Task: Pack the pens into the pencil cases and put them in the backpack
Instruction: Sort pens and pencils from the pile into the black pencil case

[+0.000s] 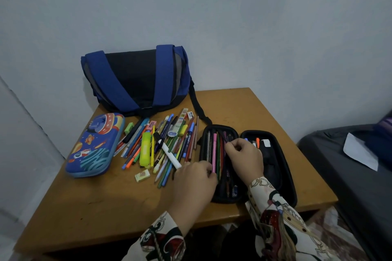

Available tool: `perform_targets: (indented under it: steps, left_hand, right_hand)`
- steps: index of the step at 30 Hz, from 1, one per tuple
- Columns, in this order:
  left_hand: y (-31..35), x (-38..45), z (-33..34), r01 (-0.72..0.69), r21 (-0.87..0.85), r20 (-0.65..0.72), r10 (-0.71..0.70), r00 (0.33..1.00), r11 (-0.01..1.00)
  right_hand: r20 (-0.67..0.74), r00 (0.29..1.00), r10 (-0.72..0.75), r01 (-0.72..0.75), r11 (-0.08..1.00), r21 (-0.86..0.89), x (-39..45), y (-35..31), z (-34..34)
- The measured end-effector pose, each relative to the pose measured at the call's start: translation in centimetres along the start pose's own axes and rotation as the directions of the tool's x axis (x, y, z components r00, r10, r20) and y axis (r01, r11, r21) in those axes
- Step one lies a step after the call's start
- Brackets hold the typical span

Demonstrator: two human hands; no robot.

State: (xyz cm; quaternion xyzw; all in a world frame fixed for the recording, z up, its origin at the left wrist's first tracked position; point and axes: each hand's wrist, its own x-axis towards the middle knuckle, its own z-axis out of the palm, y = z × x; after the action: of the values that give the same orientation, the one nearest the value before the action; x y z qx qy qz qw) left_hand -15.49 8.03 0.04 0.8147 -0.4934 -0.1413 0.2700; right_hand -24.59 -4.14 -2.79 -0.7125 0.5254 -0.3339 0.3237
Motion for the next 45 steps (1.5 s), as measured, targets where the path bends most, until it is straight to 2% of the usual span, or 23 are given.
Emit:
perform_targets:
  steps: [7, 13, 17, 21, 24, 27, 29, 30, 31, 33, 36, 38, 45]
  left_hand:
    - [-0.3, 1.8, 1.0, -0.007, -0.049, 0.052, 0.01, 0.999, 0.999]
    - [0.0, 3.1, 2.3, -0.072, 0.051, 0.015, 0.071, 0.997, 0.996]
    - [-0.1, 2.7, 2.2, -0.19, 0.136, 0.023, 0.188, 0.982, 0.972]
    - [-0.8, 2.2, 2.2, -0.256, 0.137, 0.122, 0.24, 0.963, 0.957]
    - [-1.1, 2.1, 2.3, -0.255, 0.076, 0.129, 0.244, 0.961, 0.964]
    - [-1.0, 2.2, 2.0, -0.22, -0.054, 0.075, 0.224, 0.972, 0.974]
    - [-1.0, 2.4, 1.5, -0.171, -0.184, -0.005, 0.173, 0.985, 0.968]
    - [-1.2, 2.7, 1.2, -0.159, -0.217, -0.087, 0.143, 0.986, 0.963]
    - [-1.5, 3.0, 0.9, -0.145, -0.204, -0.173, 0.11, 0.979, 0.968]
    - [-1.8, 3.9, 0.1, -0.077, -0.032, -0.265, 0.066, 0.962, 0.996]
    - [-2.1, 5.3, -0.9, -0.018, 0.304, -0.219, 0.088, 0.972, 0.952]
    - [-2.1, 5.9, -0.9, -0.01, 0.436, -0.174, 0.095, 0.98, 0.9]
    - [-2.0, 6.6, -0.5, -0.01, 0.571, -0.12, 0.096, 0.988, 0.821]
  right_hand:
    - [-0.011, 1.0, -0.01, 0.01, 1.0, -0.01, -0.1, 0.1, 0.0]
    - [-0.016, 1.0, -0.015, 0.015, 1.0, -0.018, 0.0, 0.3, 0.1]
    - [-0.008, 1.0, -0.011, 0.011, 1.0, -0.007, 0.2, 0.4, 0.2]
    - [-0.017, 1.0, -0.022, 0.022, 1.0, 0.0, 0.3, 0.5, 0.2]
    - [-0.013, 1.0, -0.023, 0.023, 1.0, 0.008, 0.2, 0.5, 0.2]
    - [-0.012, 1.0, -0.02, 0.02, 1.0, 0.016, 0.2, 0.5, 0.2]
    - [-0.011, 1.0, -0.025, 0.025, 1.0, 0.013, 0.2, 0.5, 0.2]
    - [-0.01, 1.0, -0.027, 0.027, 1.0, 0.01, 0.2, 0.5, 0.2]
    - [-0.008, 1.0, -0.028, 0.028, 1.0, 0.009, 0.2, 0.5, 0.3]
    - [-0.002, 1.0, -0.026, 0.026, 1.0, 0.017, 0.3, 0.6, 0.3]
    - [0.003, 1.0, -0.028, 0.027, 0.999, 0.037, 0.3, 0.7, 0.3]
    - [0.002, 1.0, -0.03, 0.029, 0.998, 0.046, 0.4, 0.8, 0.3]
    - [-0.004, 1.0, -0.03, 0.03, 0.998, 0.06, 0.5, 1.1, 0.4]
